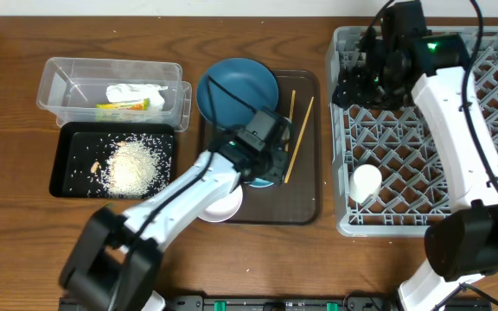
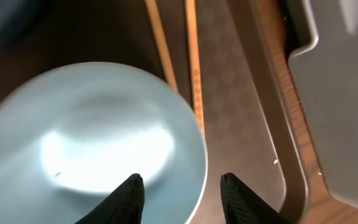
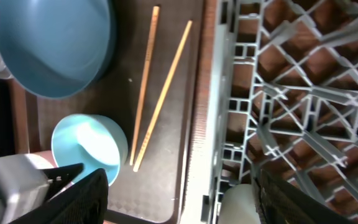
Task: Sort waste into correct bins and load items into the dishwasher rack
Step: 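Return the empty light-blue bowl to the brown tray with the left gripper, then grasp the light-blue bowl with the right gripper and lift it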
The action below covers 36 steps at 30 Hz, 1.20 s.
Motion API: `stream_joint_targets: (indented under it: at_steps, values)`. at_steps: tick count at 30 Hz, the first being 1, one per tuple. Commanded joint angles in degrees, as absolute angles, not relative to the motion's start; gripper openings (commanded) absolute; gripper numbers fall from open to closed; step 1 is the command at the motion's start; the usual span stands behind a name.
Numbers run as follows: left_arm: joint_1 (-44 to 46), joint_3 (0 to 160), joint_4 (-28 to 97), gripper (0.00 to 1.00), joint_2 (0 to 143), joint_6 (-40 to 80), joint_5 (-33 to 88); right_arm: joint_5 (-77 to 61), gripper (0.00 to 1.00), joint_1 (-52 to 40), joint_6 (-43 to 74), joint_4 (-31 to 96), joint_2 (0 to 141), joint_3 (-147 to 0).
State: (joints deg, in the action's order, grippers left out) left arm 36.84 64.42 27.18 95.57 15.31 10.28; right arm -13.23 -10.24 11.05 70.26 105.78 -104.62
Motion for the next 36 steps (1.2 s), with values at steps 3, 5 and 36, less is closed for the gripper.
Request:
stream_joint_targets:
  at_steps: [3,5,36]
  values:
    - [30.41,67.11,31.88,0.47,85.08,18.37,9.43,-13.3,0.72,-15.25,10.2,67.77,105.23,-104.55]
    - [27.33,67.11,34.46,0.5,82.32,18.35,9.43,-13.3,0.71,-17.08,10.22,65.93,105.23,-103.42]
    - [8.91,66.98,43.33,0.84,74.89,15.29,9.37,-13.34,0.54,-29.32,11.97,38.7,110.04,-74.56]
